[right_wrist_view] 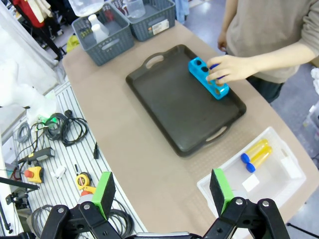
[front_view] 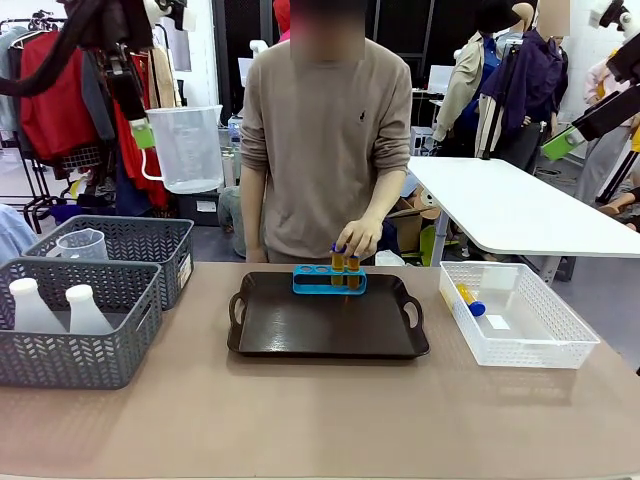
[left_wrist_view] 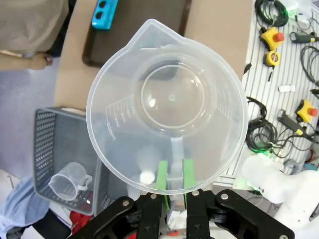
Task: Prepare the laboratory tools.
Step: Pick up one Large Measuring Cup and place it on the Handle tray, then pick up one Small flask and place it on the Handle tray.
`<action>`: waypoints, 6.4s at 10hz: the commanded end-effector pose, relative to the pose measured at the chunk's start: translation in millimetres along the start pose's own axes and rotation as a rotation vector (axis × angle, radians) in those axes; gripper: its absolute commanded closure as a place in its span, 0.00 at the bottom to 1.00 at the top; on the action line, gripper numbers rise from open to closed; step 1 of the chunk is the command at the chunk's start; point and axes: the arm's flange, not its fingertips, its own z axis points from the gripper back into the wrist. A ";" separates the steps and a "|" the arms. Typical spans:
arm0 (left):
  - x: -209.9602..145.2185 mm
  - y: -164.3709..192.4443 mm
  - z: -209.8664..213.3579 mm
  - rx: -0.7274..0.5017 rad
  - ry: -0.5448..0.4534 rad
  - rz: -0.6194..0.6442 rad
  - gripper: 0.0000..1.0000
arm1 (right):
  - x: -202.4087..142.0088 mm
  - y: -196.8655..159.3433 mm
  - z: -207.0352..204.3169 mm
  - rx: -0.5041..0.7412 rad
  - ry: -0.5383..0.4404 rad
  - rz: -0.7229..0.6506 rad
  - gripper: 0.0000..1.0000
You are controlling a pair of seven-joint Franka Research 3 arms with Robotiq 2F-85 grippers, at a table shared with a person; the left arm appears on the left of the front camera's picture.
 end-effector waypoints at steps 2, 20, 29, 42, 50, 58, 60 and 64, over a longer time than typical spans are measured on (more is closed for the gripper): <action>-15.4 0.2 -4.5 0.012 -0.017 0.026 1.00 | 1.9 0.7 0.6 0.017 -0.021 0.005 0.00; 87.5 -12.5 -140.5 -0.126 0.149 -0.208 1.00 | 1.9 0.7 0.6 0.017 -0.021 0.005 0.00; 181.2 -13.0 -259.2 -0.077 0.097 -0.306 1.00 | 1.9 0.7 0.6 0.017 -0.021 0.005 0.00; 256.4 18.2 -370.7 0.121 0.061 -0.375 1.00 | 1.9 0.7 0.6 0.017 -0.021 0.005 0.00; 260.7 28.9 -385.0 0.116 0.090 -0.370 0.44 | 1.9 0.7 0.6 0.017 -0.021 0.005 0.00; 250.8 25.0 -364.3 0.098 0.087 -0.351 0.00 | 1.9 0.7 0.6 0.017 -0.021 0.005 0.00; 252.0 20.3 -360.4 0.072 0.111 -0.374 0.00 | 1.9 0.7 0.6 0.017 -0.021 0.005 0.00; 256.7 26.4 -366.8 0.099 0.099 -0.372 0.00 | 1.9 0.7 0.6 0.017 -0.021 0.005 0.00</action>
